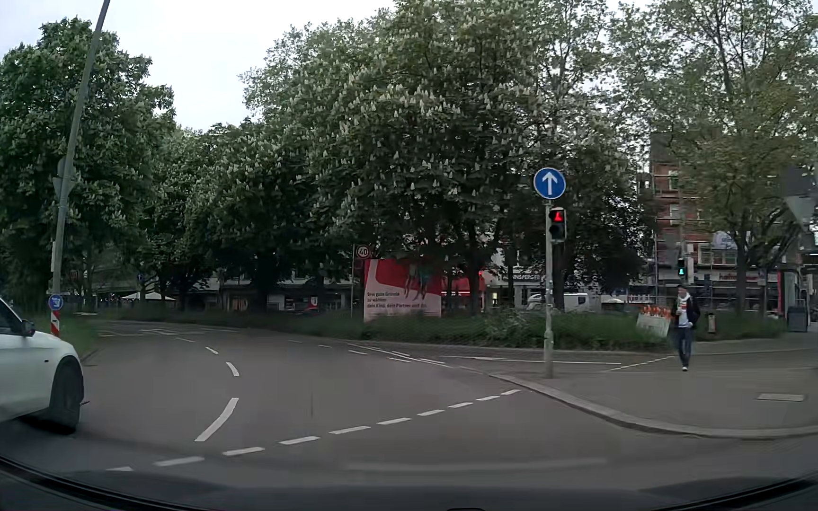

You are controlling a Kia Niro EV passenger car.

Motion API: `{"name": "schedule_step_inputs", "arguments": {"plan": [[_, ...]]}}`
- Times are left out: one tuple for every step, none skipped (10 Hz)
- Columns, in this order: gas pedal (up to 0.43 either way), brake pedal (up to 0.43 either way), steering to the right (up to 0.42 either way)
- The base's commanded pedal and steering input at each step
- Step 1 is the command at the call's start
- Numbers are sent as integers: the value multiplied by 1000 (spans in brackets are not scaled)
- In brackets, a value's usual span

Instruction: Follow the waypoints while adhering to traffic rules and regulations

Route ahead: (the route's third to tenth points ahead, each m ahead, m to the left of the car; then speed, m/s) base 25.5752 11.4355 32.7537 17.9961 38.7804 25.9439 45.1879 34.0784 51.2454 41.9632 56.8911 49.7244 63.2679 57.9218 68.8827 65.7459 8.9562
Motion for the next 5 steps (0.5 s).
{"name": "schedule_step_inputs", "arguments": {"plan": [[150,0,-108],[150,0,-109],[118,0,-112],[110,0,-118],[110,0,-119]]}}
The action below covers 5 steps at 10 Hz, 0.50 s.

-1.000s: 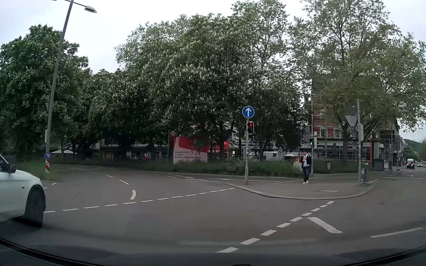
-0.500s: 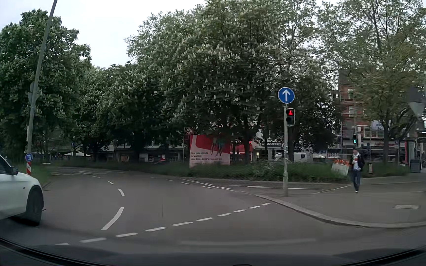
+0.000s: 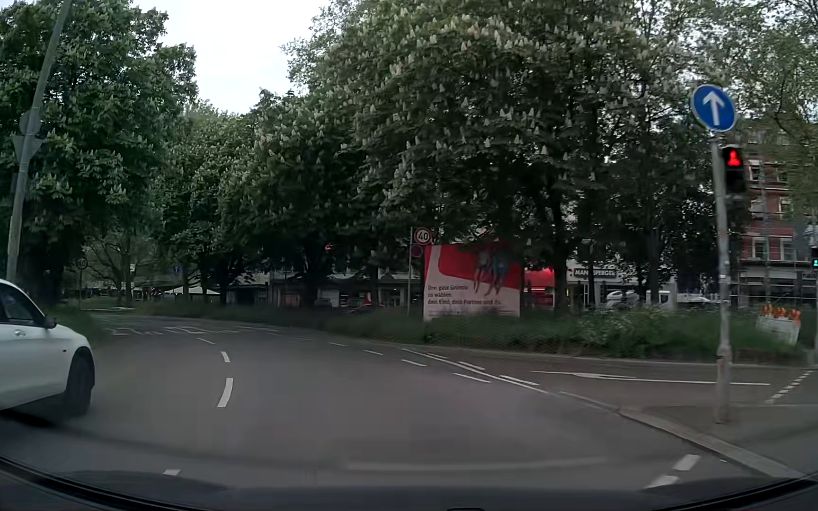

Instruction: Follow the waypoints while adhering to traffic rules and regulations

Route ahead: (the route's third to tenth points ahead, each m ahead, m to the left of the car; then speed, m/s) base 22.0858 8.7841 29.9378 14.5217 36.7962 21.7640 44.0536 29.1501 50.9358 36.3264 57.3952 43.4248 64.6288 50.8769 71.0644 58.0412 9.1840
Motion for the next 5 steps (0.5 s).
{"name": "schedule_step_inputs", "arguments": {"plan": [[110,0,-119],[118,0,-119],[118,0,-120],[118,0,-120],[118,0,-121]]}}
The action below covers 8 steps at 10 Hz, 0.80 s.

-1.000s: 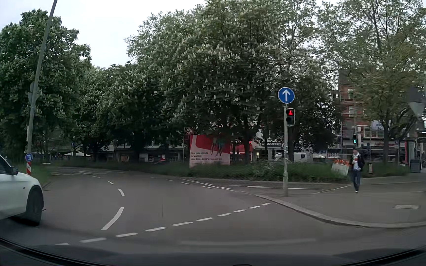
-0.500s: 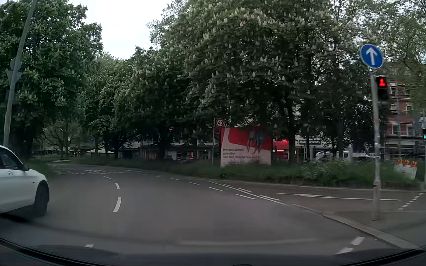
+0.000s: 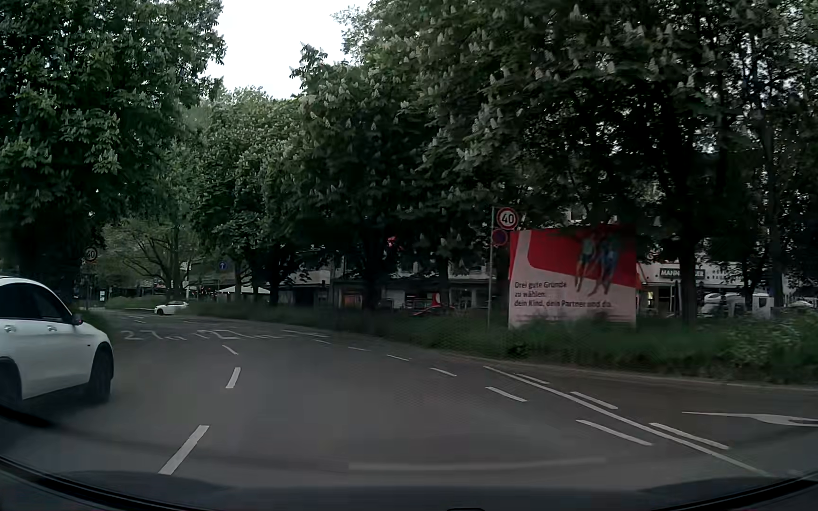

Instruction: Follow the waypoints while adhering to traffic rules and regulations

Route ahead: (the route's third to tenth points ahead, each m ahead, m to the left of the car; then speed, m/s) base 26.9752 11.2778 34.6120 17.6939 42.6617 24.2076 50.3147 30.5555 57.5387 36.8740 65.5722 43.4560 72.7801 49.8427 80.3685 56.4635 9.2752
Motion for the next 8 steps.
{"name": "schedule_step_inputs", "arguments": {"plan": [[118,0,-121],[118,0,-121],[118,0,-121],[118,0,-120],[118,0,-120],[118,0,-119],[118,0,-113],[118,0,-110]]}}
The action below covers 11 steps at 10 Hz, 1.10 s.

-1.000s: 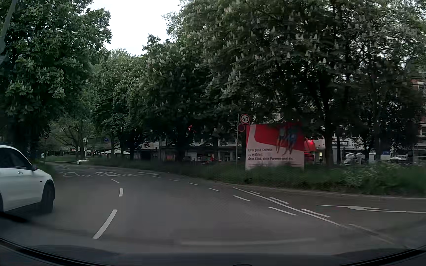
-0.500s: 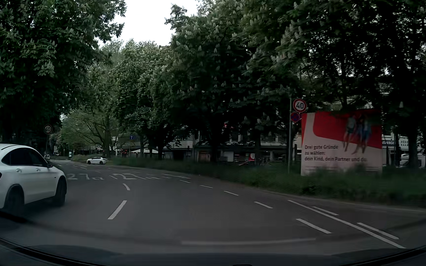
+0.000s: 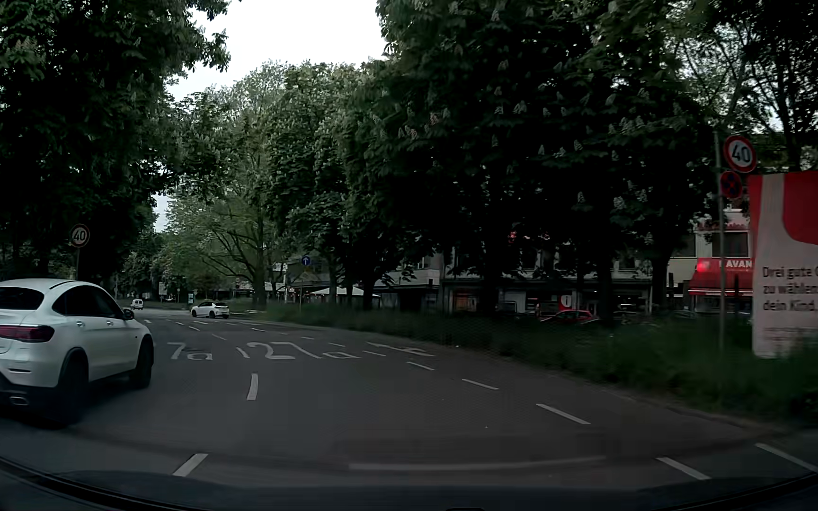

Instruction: Follow the waypoints while adhering to traffic rules and regulations

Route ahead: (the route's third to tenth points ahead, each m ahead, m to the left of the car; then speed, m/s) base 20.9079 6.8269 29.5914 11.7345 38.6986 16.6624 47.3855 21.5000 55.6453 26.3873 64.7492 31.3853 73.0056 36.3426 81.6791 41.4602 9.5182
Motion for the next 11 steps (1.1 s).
{"name": "schedule_step_inputs", "arguments": {"plan": [[118,0,-108],[118,0,-108],[118,0,-107],[118,0,-107],[118,0,-106],[118,0,-106],[118,0,-106],[118,0,-106],[118,0,-106],[118,0,-108],[118,0,-110]]}}
